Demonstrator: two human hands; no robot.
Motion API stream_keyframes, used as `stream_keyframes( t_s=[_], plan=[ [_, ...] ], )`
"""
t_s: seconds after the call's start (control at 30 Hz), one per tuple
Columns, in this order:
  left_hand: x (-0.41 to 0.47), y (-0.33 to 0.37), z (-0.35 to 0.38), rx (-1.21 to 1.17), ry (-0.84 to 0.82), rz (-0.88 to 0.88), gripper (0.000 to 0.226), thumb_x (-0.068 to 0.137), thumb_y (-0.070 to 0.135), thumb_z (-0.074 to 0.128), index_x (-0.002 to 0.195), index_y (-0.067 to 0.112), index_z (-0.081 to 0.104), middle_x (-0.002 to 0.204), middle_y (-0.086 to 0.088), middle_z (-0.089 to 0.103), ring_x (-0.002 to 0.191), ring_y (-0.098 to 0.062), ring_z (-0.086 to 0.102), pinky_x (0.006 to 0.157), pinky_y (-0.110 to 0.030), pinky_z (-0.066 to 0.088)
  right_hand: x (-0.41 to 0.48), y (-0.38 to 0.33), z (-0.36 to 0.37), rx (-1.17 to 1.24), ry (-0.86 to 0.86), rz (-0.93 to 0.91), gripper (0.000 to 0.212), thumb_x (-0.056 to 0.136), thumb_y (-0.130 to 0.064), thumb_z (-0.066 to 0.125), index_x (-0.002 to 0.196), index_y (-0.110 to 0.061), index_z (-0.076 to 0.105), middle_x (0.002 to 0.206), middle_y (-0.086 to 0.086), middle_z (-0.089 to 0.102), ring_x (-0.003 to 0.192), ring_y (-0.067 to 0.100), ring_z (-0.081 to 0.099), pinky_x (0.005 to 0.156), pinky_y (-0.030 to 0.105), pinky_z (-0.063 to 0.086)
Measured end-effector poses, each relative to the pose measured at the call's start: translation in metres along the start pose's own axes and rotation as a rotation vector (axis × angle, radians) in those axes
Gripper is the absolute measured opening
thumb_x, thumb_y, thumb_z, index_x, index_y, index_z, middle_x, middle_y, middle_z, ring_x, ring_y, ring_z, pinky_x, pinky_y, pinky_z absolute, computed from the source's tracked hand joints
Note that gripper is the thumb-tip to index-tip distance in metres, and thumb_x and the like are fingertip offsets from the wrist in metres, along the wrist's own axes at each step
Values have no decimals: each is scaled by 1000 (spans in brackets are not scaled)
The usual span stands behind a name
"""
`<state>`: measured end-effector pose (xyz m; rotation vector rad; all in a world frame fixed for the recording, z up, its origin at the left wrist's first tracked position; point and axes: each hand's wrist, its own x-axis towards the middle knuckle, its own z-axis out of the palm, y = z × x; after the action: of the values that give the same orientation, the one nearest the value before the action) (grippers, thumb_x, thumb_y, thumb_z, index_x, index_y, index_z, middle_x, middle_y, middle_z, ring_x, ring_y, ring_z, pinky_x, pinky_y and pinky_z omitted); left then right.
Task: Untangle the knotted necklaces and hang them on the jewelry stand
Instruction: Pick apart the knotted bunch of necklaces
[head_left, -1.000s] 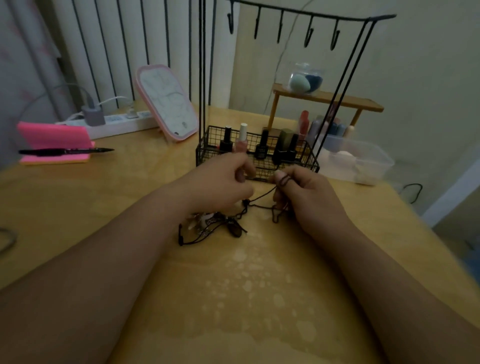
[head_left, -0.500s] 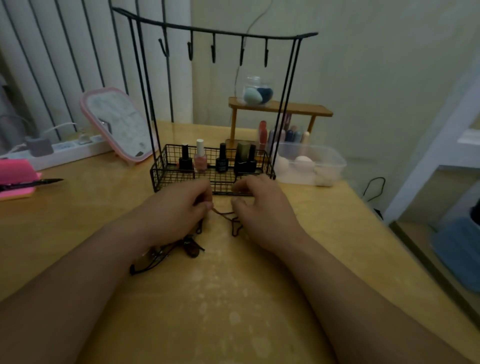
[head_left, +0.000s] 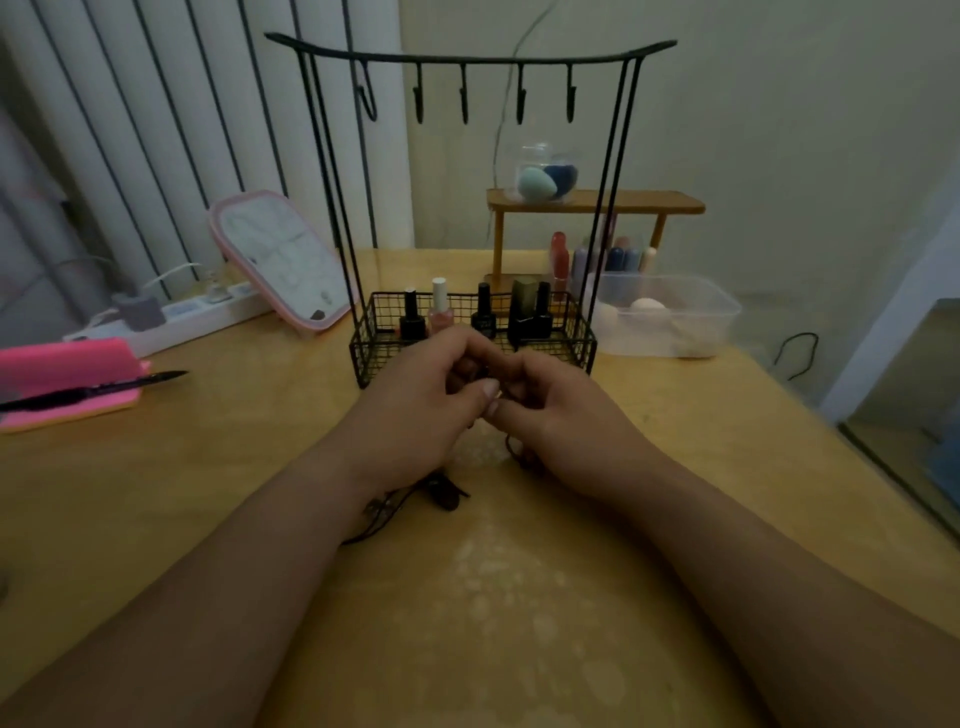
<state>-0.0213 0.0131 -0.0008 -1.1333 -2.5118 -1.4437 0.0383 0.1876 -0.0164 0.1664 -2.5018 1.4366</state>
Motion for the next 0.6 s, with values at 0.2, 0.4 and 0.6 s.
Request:
stream_keyframes(
  t_s=[0.2,0.4,0.6],
  plan=[
    [-1,3,-6,-21,103,-95,12,103,15,61,103,26,64,94,1,70,77,-13,67,75,-33,57,2,6,2,-151,82,-20,18,98,-20,67,113,-30,65,99,-9,69,84,6,67,71,24,59],
    [1,27,-25,-372,70,-354,22,104,1,52,118,7,69,98,-8,73,80,-15,68,82,-35,57,-2,2,-7,-92,156,11,13,104,-30,61,104,-22,72,85,-3,70,76,7,63,64,22,49],
    [-5,33,-17,-628,31,-477,27,104,-2,51,127,4,64,101,-11,73,73,-12,65,61,-23,53,-3,-10,-8,284,226,179,24,107,-19,43,111,-19,67,84,9,68,62,20,54,60,40,46]
  ],
)
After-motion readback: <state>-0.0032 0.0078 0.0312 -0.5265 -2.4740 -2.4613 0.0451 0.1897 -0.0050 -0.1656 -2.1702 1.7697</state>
